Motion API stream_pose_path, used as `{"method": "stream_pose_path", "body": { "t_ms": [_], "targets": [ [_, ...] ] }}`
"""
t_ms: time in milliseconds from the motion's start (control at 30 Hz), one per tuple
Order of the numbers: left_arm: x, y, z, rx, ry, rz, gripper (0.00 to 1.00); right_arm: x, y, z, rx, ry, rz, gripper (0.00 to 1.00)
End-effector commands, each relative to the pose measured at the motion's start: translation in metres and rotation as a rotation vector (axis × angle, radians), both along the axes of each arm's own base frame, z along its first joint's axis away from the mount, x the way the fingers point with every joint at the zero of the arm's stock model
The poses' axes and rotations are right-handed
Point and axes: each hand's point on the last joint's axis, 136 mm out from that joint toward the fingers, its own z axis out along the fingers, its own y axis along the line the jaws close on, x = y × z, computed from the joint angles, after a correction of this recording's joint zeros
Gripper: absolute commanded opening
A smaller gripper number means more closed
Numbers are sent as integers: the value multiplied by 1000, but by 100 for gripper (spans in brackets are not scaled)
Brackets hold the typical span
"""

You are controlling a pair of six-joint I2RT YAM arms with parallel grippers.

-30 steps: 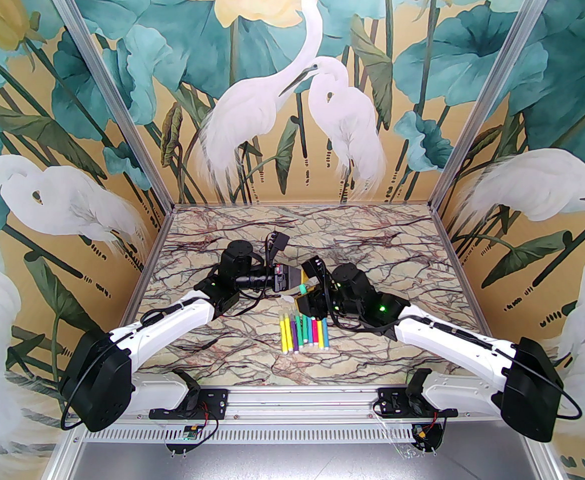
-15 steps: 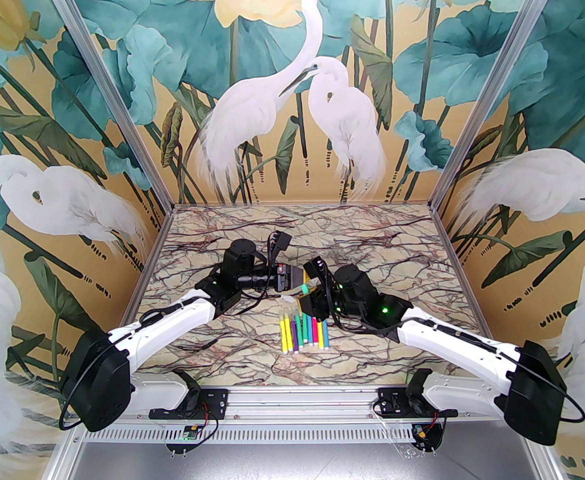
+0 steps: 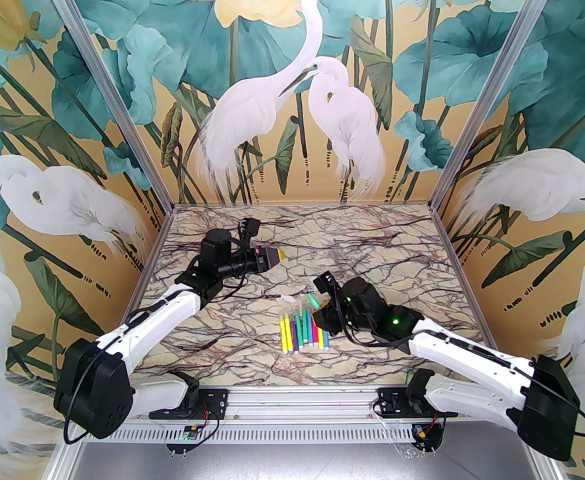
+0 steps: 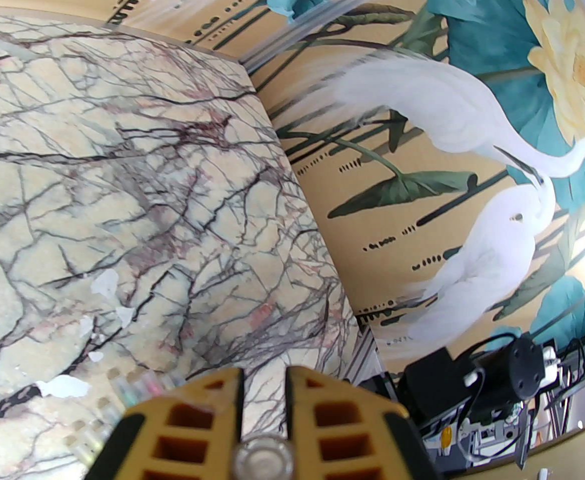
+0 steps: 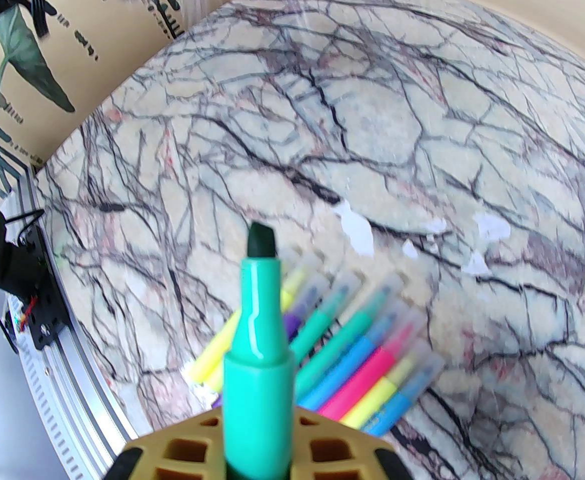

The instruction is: Open the pen caps

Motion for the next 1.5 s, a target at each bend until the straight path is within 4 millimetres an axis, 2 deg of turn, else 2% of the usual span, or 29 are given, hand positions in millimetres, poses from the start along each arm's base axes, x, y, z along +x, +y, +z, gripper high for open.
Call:
{"method": "stream_pose_path", "body": {
  "t_ms": [0,267,400,633,833,1033,1467],
  "targets": [
    [8,19,8,85,-29,74,0,4,-14,-5,-47,-33,-46,0],
    [15,80,-36,507,31,274,0,39,-41,-3,-129,-79,-230,0],
    [17,116,-57,702,66,376,0,65,-65,-7,-181,-44,-349,0],
    [22,156,-85,827,135,481,0,110,-117,-17,-287,-18,-571,0],
    [32,176,-108,868,192,516,0,142,-154,-35,-355,14,-705,0],
    [40,189,-132,901,258,526,0,166,-181,-55,-388,67,-789,0],
    [52,199,-186,974,390,481,0,196,-214,-79,-385,172,-867,0]
  ]
}}
